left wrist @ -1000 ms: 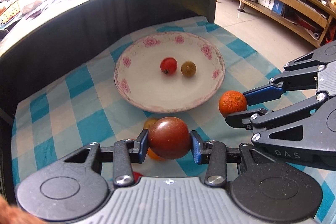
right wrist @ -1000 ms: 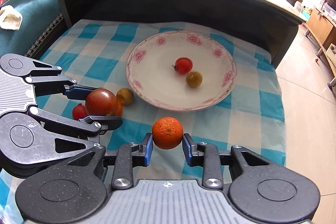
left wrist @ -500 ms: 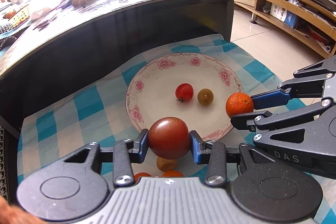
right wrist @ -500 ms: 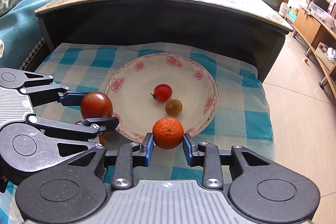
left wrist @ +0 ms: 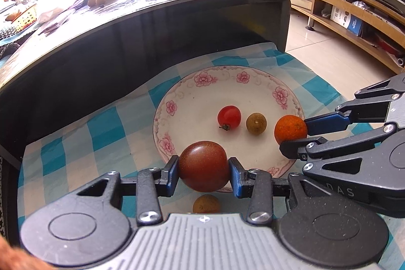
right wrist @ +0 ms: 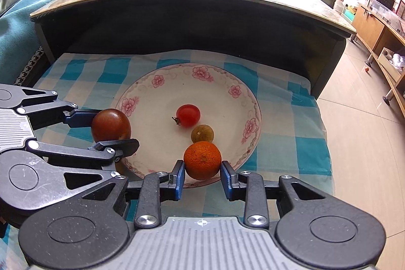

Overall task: Organize fruits
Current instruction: 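Carry both fruits over the white plate and lower them inside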

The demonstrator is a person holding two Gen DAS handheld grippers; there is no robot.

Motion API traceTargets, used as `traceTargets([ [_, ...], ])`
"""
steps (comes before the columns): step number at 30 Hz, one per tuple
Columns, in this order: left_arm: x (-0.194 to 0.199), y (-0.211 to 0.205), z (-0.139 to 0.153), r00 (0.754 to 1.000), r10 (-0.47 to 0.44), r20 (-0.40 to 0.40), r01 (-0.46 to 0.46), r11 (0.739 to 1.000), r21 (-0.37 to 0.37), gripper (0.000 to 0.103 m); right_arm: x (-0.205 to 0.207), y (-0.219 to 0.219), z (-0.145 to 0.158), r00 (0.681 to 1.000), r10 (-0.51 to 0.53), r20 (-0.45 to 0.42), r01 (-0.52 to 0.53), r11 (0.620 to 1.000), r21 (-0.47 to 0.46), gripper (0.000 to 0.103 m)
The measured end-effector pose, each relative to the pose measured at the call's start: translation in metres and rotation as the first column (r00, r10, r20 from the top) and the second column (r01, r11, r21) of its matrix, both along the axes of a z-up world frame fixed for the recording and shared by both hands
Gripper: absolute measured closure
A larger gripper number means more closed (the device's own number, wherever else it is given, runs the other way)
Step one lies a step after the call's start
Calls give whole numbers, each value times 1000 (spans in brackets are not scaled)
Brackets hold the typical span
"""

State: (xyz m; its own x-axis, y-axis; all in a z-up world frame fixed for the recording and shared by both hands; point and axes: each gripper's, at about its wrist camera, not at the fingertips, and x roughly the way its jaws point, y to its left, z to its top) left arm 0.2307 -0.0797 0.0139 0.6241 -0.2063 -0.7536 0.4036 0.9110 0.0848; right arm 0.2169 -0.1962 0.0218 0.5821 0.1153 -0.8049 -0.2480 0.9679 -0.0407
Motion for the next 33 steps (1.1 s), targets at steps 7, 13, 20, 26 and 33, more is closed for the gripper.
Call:
traceTargets([
  [7,6,-1,-5,1000,3,-5,-3,1000,-4,54,3,-1,-5,1000,-3,0,3,1000,-5,77],
  [13,12,0,-10,1000,17,-13,-17,1000,-15,54,8,-1,-8,1000,0,12,0,1000,-9,76],
  [20,14,1,-12,999,29,-14,-29,999,-15,54,11,2,-10,1000,5,16,-4,1000,-20,74],
  [26,13,1,-12,999,37,-10,-37,999,-14,54,11,2,-10,1000,1,23,-1,1000,-23,74],
  [33,15,3,-11,999,48,-12,-48,999,-22,54,11,1,-9,1000,-2,31,3,1000,-18,73],
])
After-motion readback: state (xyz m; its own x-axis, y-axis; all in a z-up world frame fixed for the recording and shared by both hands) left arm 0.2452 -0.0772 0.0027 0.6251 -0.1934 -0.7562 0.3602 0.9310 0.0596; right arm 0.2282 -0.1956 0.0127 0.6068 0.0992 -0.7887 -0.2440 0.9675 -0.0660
